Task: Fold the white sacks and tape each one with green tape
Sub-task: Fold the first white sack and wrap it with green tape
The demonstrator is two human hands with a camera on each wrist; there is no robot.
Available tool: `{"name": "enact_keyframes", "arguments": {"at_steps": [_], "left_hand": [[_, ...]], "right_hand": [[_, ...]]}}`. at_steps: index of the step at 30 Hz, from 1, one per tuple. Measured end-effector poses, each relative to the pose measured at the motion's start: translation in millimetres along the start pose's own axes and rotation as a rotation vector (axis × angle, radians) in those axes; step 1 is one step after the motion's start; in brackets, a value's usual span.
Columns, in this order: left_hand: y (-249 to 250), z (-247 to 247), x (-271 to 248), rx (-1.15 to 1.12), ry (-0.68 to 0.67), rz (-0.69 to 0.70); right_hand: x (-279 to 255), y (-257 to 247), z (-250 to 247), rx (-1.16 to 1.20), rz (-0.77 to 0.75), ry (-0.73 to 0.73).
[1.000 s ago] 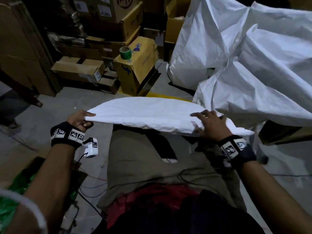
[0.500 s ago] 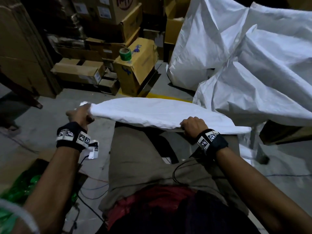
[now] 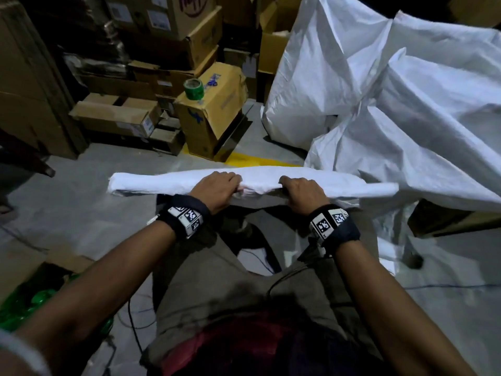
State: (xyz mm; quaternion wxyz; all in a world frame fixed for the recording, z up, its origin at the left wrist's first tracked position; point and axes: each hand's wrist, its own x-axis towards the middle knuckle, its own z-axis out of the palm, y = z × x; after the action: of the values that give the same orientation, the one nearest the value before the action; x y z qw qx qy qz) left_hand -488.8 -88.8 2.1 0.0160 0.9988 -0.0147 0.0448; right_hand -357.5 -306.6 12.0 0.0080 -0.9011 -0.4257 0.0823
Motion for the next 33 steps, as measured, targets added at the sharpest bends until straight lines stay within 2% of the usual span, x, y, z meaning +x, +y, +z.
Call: {"name": "enact_keyframes", "arguments": {"at_steps": [5, 7, 10, 12, 16, 18, 20, 24, 27, 29, 33], "left_hand": [[-13, 5, 19, -0.189, -0.258, -0.241], [-18, 9, 26, -0.261, -0.371, -0.274], [-19, 13, 31, -0.263, -0.496, -0.271], [-13, 15, 31, -0.185, -0.444, -0.249], [12, 25, 27, -0.050, -0.237, -0.155], [23, 33, 22, -0.051, -0.223, -0.138], [29, 42, 20, 0.064, -0.239, -0.130], [21, 43, 29, 0.180, -0.313, -0.144], [5, 28, 43, 0.206, -0.322, -0.162], [-16, 15, 51, 0.201, -0.313, -0.199], [-67, -5, 76, 0.216, -0.251, -0.238]], "right_hand": [[17, -10, 14, 0.105, -0.024, 0.152], [22, -16, 23, 0.139, 0.018, 0.118], [31, -17, 28, 0.182, 0.119, -0.029], [37, -12, 32, 0.222, 0.159, -0.105], [45, 5, 40, 0.378, 0.199, -0.127], [47, 10, 42, 0.435, 0.219, -0.135], [49, 14, 46, 0.470, 0.210, -0.132], [41, 14, 54, 0.584, 0.096, -0.074], [38, 16, 59, 0.329, 0.029, -0.058], [44, 25, 61, 0.150, 0.071, 0.007], [83, 37, 46, 0.061, 0.147, 0.215]]}}
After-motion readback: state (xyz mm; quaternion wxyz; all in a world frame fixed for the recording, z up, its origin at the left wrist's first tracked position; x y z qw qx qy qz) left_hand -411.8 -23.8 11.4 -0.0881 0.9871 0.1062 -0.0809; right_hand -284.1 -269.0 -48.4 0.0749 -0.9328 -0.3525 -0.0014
